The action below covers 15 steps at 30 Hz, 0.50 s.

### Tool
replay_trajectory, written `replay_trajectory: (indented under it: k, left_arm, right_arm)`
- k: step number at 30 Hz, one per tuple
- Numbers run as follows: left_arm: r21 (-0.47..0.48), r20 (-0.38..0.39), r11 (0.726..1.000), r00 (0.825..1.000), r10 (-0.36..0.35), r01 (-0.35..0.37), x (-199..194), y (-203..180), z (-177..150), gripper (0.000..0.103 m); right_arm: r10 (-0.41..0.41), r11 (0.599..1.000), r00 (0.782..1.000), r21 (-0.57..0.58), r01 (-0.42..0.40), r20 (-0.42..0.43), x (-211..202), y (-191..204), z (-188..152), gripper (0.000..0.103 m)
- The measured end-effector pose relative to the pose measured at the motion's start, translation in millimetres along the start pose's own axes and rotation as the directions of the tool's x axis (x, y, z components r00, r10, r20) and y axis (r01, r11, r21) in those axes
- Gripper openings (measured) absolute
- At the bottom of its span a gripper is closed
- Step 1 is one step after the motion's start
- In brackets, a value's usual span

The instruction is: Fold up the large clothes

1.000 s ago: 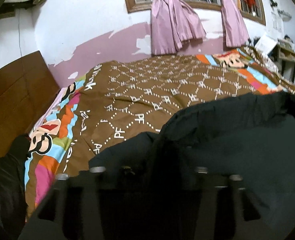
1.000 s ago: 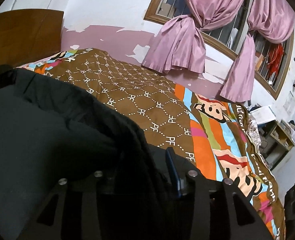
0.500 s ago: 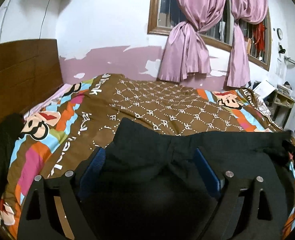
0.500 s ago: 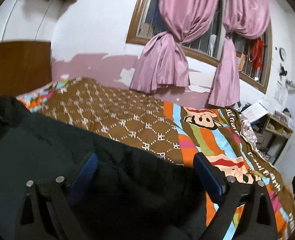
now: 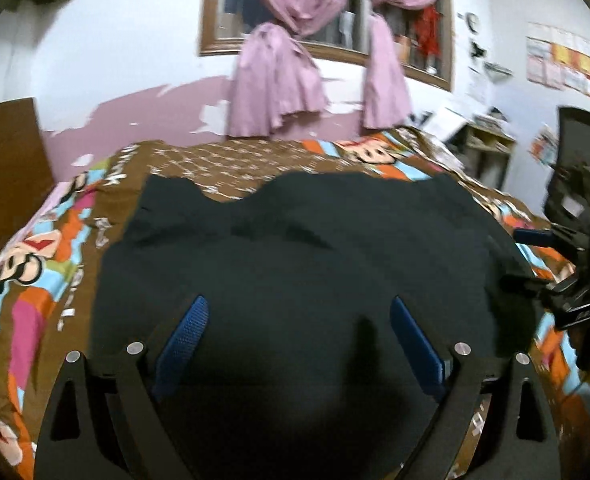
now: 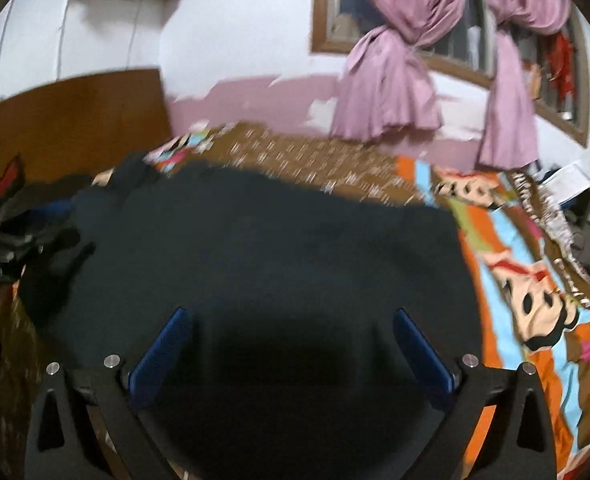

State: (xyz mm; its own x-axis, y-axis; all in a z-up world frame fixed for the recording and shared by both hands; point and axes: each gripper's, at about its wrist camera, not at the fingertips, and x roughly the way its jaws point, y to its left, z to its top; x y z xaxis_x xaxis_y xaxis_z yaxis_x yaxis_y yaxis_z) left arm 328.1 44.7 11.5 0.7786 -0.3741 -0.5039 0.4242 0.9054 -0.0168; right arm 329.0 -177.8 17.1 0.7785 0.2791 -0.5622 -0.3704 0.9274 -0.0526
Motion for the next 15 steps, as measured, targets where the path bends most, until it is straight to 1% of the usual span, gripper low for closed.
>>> replay_trajectory:
  k: [2,4,5,7,10,15]
  left_arm:
    - [0.018,-0.019,1.000,1.000,-0.015,0.015,3.8,-3.5,-4.0,0.089]
    - [0.031,-0.046,0.999,0.999,-0.013,0.014,9.7,-5.7,-7.5,0.089]
    - [0.038,-0.060,0.999,0.998,0.001,0.002,13.8,-5.8,-8.4,0.089]
    - [0.062,-0.090,0.996,0.994,0.065,-0.059,22.8,-5.1,-10.2,0.089]
    - [0.059,-0.119,0.993,0.987,0.106,-0.099,33.3,0.6,-12.3,0.090]
    - [0.021,-0.150,0.989,0.978,0.148,-0.147,44.4,12.2,-13.7,0.099]
  right_arm:
    - [0.003,1.000,1.000,-0.020,-0.003,-0.021,2.1,5.4,-12.3,0.103]
    - [0.002,1.000,0.999,-0.024,-0.003,-0.047,8.5,6.3,-20.4,0.103]
    - [0.006,1.000,0.998,-0.018,-0.007,-0.060,12.1,5.0,-23.0,0.103]
    - [0.027,1.000,0.997,0.012,-0.026,-0.074,18.5,0.0,-24.3,0.103]
    - [0.039,0.998,0.996,0.051,-0.035,-0.080,29.2,-8.5,-17.7,0.103]
    - [0.058,0.994,0.994,0.093,-0.048,-0.097,53.4,-21.5,-3.5,0.103]
